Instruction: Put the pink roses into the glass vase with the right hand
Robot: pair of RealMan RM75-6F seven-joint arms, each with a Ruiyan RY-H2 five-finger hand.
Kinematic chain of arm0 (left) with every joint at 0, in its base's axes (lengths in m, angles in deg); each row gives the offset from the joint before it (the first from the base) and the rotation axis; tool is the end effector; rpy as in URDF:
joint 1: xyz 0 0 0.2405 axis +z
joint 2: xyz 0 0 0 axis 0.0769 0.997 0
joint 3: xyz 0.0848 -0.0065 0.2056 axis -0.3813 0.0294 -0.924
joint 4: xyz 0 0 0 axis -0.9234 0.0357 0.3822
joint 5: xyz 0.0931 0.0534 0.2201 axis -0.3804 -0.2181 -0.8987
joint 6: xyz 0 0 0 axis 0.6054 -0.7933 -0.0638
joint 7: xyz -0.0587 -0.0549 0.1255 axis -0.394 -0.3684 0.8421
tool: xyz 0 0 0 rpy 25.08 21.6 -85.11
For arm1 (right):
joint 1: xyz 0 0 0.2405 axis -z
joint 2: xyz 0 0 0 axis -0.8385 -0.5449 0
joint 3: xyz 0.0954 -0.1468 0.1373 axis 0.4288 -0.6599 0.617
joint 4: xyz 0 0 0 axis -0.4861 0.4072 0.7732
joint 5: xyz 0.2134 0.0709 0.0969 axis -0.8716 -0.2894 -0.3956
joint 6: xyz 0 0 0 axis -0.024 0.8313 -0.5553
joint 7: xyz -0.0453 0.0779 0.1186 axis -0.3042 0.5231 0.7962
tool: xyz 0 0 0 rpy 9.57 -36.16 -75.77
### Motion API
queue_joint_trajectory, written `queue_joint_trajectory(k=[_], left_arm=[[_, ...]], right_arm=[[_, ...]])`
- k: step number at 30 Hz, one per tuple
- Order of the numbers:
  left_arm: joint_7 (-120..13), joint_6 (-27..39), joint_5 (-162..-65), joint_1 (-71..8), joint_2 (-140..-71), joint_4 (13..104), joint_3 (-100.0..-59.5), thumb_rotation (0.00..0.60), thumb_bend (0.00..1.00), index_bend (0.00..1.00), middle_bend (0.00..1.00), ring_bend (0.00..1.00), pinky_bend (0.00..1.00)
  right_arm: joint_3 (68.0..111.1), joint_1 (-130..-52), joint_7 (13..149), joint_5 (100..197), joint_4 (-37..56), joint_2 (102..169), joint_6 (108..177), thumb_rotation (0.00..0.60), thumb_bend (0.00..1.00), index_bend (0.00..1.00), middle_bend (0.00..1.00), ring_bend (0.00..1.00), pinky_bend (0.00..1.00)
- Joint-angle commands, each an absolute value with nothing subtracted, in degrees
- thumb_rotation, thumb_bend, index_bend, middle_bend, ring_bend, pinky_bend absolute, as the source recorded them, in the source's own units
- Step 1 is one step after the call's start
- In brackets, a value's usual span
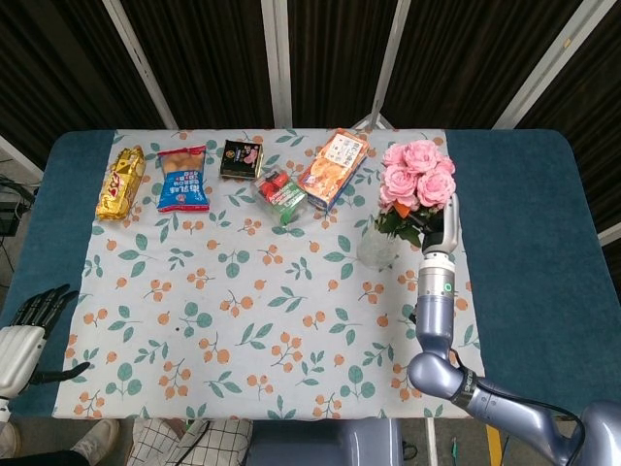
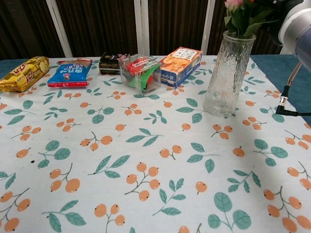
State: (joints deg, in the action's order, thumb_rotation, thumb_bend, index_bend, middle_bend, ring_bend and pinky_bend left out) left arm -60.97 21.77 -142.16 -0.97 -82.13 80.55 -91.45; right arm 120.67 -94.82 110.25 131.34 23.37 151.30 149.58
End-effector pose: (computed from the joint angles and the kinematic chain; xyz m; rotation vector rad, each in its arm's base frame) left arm -0.2996 0.1589 0.1014 -1.5105 -1.0969 -0.8699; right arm -0.0739 -0.3960 0.0383 0.3009 -1.8332 1.9972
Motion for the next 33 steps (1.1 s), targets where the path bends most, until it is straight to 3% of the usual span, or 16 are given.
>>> queue_joint_trajectory(k=[1, 4, 9, 33], left_arm=[[-61.0, 21.8, -142.1, -1.0, -82.1, 80.6, -91.4, 0.6, 0.0, 0.0, 0.0, 0.0, 0.0], [-60.9, 21.7, -142.1, -1.0, -82.1, 80.6, -91.5, 0.6, 0.0, 0.0, 0.0, 0.0, 0.0], [-61.0, 21.8, -142.1, -0.9, -82.1, 80.7, -91.5, 0.6, 0.0, 0.0, 0.0, 0.0, 0.0], [-61.2, 22.3, -142.8, -0.7, -82.0, 80.9, -91.7, 0.6, 0.0, 0.0, 0.0, 0.0, 0.0]], right_arm=[[120.3, -94.9, 109.3, 131.7, 23.8, 151.0, 149.0, 0.6, 0.29, 0.16, 0.28, 0.22, 0.11], [120.3, -95.3, 108.0, 131.7, 23.8, 150.6, 148.4, 0.6, 0.29, 0.03, 0.14, 0.09, 0.03], [120.5, -95.6, 105.5, 130.6, 24.6, 149.3, 146.9, 0.6, 0.29, 0.0, 0.03, 0.0, 0.0], [117.1, -89.8, 98.3, 130.7, 37.1, 141.0, 147.9, 0.6, 0.29, 0.0, 0.0, 0.0, 0.0]])
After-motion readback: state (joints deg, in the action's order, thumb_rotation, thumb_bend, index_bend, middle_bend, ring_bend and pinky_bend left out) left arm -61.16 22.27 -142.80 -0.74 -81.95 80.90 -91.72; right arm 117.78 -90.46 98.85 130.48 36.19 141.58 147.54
